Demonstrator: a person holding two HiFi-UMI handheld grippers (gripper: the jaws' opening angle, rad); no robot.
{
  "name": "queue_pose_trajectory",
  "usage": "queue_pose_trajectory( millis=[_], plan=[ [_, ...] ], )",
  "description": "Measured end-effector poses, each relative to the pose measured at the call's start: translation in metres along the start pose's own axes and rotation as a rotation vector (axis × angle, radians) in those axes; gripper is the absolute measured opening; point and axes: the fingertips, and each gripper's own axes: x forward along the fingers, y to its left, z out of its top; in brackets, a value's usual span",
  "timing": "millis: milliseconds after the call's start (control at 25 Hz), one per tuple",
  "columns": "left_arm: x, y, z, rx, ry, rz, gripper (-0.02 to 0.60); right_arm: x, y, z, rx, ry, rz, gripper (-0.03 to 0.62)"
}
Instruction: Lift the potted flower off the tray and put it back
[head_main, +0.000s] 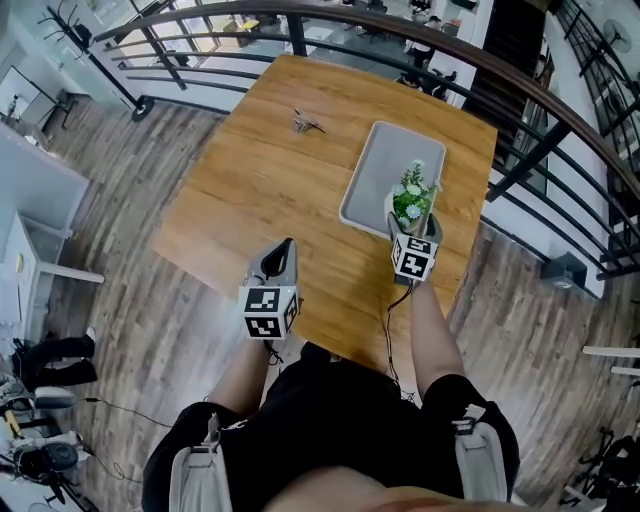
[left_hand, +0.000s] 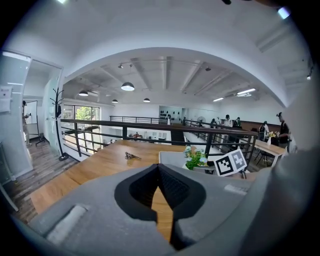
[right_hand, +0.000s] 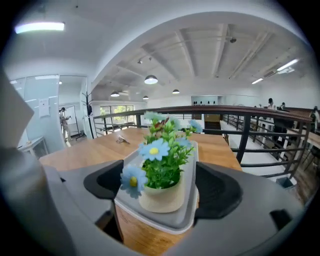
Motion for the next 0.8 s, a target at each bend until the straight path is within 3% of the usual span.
queue_pose_trajectory(
  millis=[240, 280, 360, 400, 560, 640, 800],
  plan=[
    [0.009, -0.019, 0.022, 0.000, -0.060, -0.082, 0.012, -0.077, 0.013, 0.075, 0.019, -0.202, 0.020, 0.434],
    [0.010, -0.023, 0.027, -0.007, -0.074, -0.097, 0.012, -0.092, 0.015, 0.086, 0.022, -0.229, 0.024, 0.411],
    [0.013, -0.035, 0.036, -0.021, -0.100, -0.128, 0.012, -0.123, 0.015, 0.108, 0.056, -0.288, 0.028, 0.245],
    [0.015, -0.042, 0.041, -0.023, -0.110, -0.146, 0.012, -0.138, 0.011, 0.119, 0.078, -0.321, 0.024, 0.193],
    [0.026, -0.073, 0.058, -0.005, -0.136, -0.223, 0.012, -0.185, -0.006, 0.150, 0.102, -0.419, -0.023, 0.096],
    [0.029, -0.082, 0.066, 0.001, -0.151, -0.251, 0.012, -0.201, -0.010, 0.160, 0.069, -0.443, -0.059, -0.003],
    [0.030, -0.099, 0.080, 0.019, -0.175, -0.301, 0.012, -0.220, -0.017, 0.165, 0.036, -0.443, -0.075, -0.005]
  ],
)
